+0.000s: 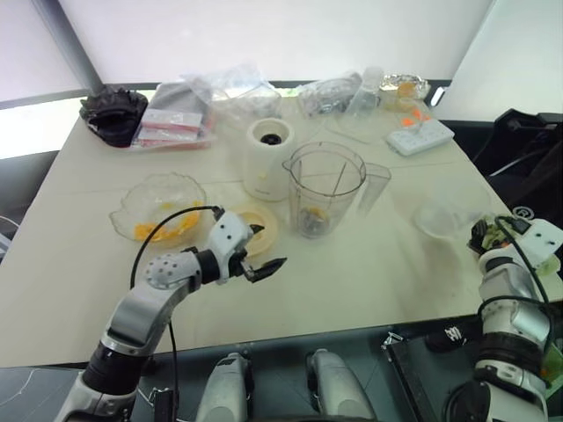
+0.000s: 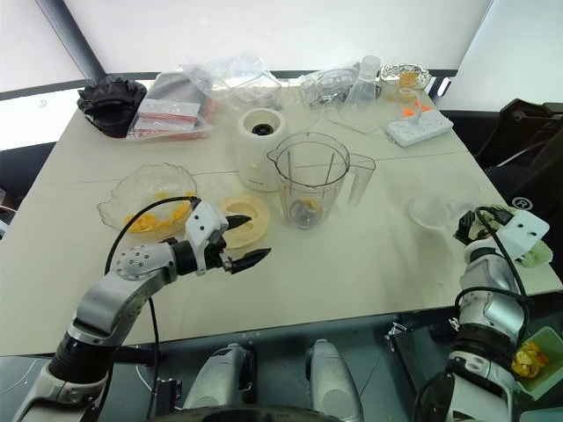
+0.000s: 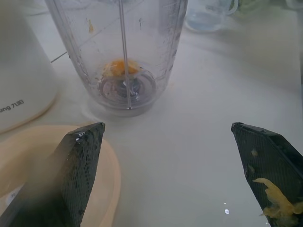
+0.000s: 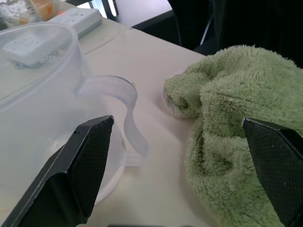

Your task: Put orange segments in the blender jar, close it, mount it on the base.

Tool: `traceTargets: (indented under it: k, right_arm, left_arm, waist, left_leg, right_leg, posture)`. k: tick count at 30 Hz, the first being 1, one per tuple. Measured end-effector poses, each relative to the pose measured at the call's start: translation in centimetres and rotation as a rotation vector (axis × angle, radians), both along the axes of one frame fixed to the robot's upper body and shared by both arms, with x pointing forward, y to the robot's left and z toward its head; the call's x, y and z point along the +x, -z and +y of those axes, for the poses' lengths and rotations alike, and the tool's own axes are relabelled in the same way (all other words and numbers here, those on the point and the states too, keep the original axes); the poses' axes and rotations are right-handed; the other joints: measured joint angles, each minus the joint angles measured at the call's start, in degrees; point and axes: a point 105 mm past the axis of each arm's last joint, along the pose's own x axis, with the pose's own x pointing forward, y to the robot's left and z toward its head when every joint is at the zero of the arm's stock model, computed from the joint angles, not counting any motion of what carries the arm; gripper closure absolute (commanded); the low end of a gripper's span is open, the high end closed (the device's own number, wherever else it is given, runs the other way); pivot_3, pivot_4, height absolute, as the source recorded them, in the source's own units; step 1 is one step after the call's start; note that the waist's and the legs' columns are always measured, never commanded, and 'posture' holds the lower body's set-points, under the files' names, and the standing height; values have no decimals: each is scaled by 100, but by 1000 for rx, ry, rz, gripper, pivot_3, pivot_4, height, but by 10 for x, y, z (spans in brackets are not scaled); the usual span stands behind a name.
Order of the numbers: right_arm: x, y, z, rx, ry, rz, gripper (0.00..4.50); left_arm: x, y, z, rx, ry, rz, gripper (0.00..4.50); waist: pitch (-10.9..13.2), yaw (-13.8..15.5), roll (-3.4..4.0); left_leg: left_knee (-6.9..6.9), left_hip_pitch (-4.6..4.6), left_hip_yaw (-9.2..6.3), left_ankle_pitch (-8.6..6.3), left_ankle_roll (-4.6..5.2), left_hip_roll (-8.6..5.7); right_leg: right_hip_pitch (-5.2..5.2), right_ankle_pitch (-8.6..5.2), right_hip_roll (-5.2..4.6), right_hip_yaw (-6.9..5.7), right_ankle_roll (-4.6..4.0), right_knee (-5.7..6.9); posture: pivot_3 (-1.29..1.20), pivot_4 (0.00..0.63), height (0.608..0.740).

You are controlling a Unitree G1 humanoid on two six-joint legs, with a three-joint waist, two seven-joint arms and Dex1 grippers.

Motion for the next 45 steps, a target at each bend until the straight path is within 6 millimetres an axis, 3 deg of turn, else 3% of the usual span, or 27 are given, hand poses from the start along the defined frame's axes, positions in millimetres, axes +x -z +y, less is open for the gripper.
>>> traceTargets:
  k: [6, 14, 20, 27, 30, 32, 35, 40, 43, 45]
  right_arm:
    - [-9, -14, 12, -7, -94, 2, 34]
    - [-33, -36, 82, -146, -693, 104, 34]
    - [-42, -48, 117, -133, -916, 107, 34]
    - [-34, -72, 153, -176, -1077, 51, 34]
    - [-29, -81, 166, -203, -1121, 21, 34]
    - [-26, -84, 170, -218, -1122, 11, 0]
    - [-24, -82, 175, -220, -1116, 9, 0]
    - [-25, -80, 179, -221, -1100, 9, 0]
    - [-27, -82, 180, -234, -1090, 3, 0]
    - [-28, -82, 182, -236, -1088, -1, 0]
  left_arm:
    - [0, 0, 2, 18, 13, -1, 0]
    - [9, -15, 35, 159, 95, -17, 0]
    - [11, -26, 52, 228, 211, 15, 0]
    - [37, -38, 74, 360, 294, -1, 0]
    - [58, -42, 83, 450, 323, -24, 0]
    - [72, -45, 80, 487, 351, -56, 546]
    - [91, -39, 74, 513, 370, -61, 546]
    - [106, -29, 59, 570, 413, -77, 546]
    - [109, -23, 51, 597, 432, -70, 1442]
    - [111, -20, 47, 615, 441, -73, 2335]
  waist:
    - [0, 2, 0]
    - [1, 15, 0]
    - [1, 7, -1]
    - [2, 43, -1]
    - [2, 84, -2]
    - [2, 168, -2]
    - [2, 244, -4]
    - [4, 302, -7]
    - [4, 312, -7]
    - [4, 313, -8]
  left_leg:
    - [-1, 1, -8, 0, 0, 3]
    - [-5, 0, -7, -2, -1, 25]
    - [-11, -5, -2, -3, -2, 33]
    - [-18, -26, 3, -8, 6, 32]
    - [-6, -56, 2, -8, 8, 29]
    - [5, -88, 9, -8, 10, 9]
    - [13, -108, 3, -10, 17, -4]
    - [19, -116, 6, -16, 28, -6]
    - [23, -114, 1, -16, 28, -5]
    - [27, -113, -3, -16, 28, -4]
  right_leg:
    - [-1, -1, -1, 0, -1, 0]
    - [-1, -2, -5, -3, -2, -15]
    - [-1, 6, -9, -6, -14, -47]
    - [-10, 7, -10, -12, -15, -69]
    - [-30, 8, -7, -19, -14, -69]
    - [-53, 9, -5, -25, -13, -67]
    - [-61, 10, -3, -28, -11, -65]
    - [-66, 12, -2, -25, -5, -64]
    - [-65, 14, 3, -25, -1, -53]
    - [-65, 14, 6, -25, -1, -49]
  posture:
    - [0, 150, 740]
    - [0, 150, 740]
    - [0, 150, 740]
    - [0, 150, 740]
    - [0, 150, 740]
    - [0, 150, 740]
    - [0, 150, 740]
    - [0, 150, 740]
    - [0, 150, 740]
    - [0, 150, 740]
